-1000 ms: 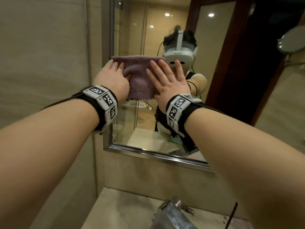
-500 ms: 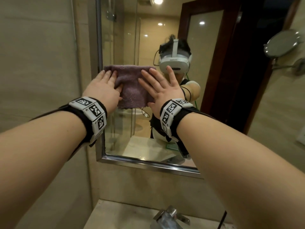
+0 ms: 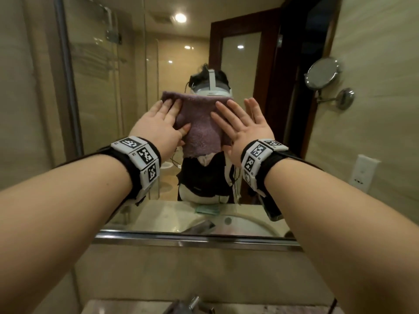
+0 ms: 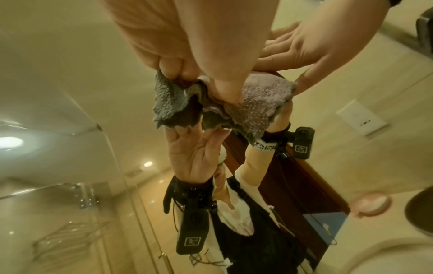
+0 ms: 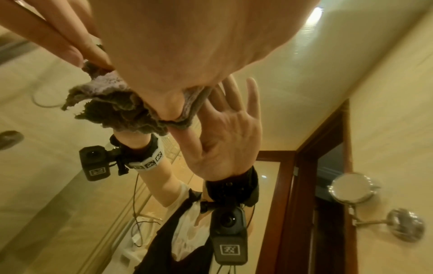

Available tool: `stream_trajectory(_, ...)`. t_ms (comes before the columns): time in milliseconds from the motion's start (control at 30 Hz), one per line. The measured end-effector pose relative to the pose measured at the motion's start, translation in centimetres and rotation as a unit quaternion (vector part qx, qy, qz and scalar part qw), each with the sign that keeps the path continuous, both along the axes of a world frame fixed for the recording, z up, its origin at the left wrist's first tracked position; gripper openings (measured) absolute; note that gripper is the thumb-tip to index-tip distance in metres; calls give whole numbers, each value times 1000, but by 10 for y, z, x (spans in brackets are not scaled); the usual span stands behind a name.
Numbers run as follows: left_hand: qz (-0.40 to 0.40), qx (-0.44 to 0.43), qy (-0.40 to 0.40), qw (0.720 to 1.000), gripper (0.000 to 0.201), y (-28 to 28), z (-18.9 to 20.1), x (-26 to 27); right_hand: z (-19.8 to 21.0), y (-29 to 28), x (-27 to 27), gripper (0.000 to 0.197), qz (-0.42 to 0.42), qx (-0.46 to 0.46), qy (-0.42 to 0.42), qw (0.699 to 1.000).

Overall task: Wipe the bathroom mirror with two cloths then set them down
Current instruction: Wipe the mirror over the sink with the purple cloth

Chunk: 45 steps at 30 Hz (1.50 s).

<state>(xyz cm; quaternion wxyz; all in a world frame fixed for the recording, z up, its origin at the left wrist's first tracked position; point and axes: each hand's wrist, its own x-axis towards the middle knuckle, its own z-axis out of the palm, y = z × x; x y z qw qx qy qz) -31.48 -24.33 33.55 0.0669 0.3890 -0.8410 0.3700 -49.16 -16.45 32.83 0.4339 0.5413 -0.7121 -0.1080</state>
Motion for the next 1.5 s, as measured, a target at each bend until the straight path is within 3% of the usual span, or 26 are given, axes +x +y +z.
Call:
stream_trajectory(200,-38,16,38,998,58,28,15,-52,12,36,-42,76,-58,-7,-5,998)
stream_trajectory(333,-47,0,21,999,58,38,23,-72,14,44,-58,74,-74,-30,-15,997)
stream_trajectory(700,-81,19,84,993,64,46,34,-109,23,62,-87,78,-68,-51,-29,996)
stream_trajectory(1000,-66,-13,74,995,58,46,36,-90,25,53,-81,87,-22,-42,-33,998)
stream_trajectory(1233,-24,-51,29,998,51,29,38,-47,36,25,-41,87,-4,-23,-28,999)
stream_trajectory(1500,64,-53,33,996,51,0,44,11,48,-18,28,86,26,-11,-23,999)
